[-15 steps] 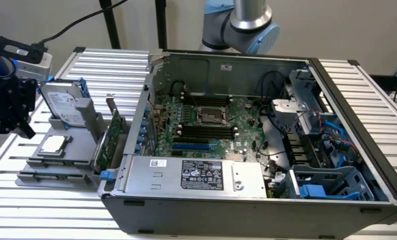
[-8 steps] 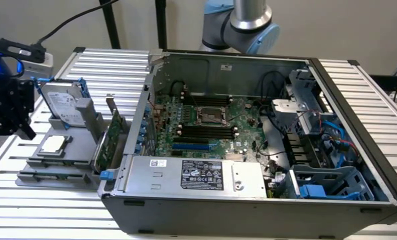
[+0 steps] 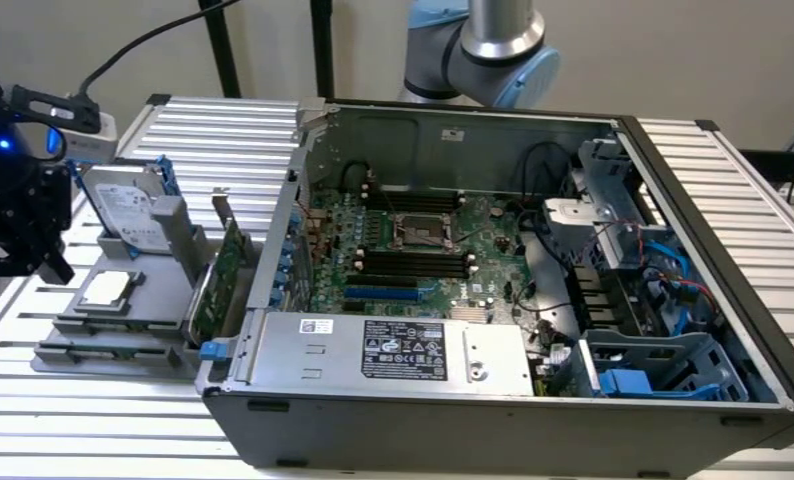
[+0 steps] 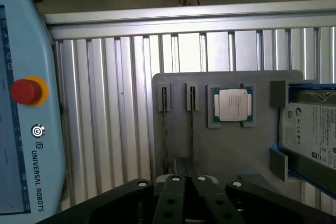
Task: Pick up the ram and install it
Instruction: 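Pick up the ram and move it above insertion slot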
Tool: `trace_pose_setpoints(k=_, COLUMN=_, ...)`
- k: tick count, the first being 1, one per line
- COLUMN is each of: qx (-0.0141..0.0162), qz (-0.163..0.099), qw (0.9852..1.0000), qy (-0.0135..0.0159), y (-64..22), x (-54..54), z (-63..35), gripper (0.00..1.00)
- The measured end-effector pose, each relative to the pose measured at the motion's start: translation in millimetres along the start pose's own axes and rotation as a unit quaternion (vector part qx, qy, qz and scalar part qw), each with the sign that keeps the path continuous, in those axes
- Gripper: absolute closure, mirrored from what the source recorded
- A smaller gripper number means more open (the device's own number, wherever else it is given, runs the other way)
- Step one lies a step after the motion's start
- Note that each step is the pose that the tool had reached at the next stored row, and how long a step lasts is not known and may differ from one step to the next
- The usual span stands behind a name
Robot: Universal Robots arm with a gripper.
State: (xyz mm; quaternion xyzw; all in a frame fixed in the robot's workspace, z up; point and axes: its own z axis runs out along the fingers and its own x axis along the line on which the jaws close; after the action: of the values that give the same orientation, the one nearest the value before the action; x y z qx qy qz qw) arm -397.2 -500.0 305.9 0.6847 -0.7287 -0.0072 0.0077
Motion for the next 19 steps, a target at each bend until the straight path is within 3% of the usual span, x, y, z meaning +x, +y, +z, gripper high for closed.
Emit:
trace_pose_setpoints(k=3, qx=-0.0039, qz=-0.001, qw=1.0000, qy=0.0007, y=-1.6, x=0.8, z=1.4, gripper=0.89)
trace_pose_setpoints(k=7, qx=-0.0041, qz=-0.001, qw=1.0000, qy=0.0009, y=-1.6, x=1.1, z=1.7, gripper=0.83)
trace_pose_setpoints(k=11, qx=-0.0039, qz=-0.001, qw=1.0000, qy=0.0015, y=-1.8, x=1.2, z=5.2, gripper=0.64)
trace_pose_setpoints(k=19, qx=-0.0037, qz=-0.008, qw=1.0000, qy=0.0038, y=-5.4, x=1.3, z=19.6, gripper=0.64)
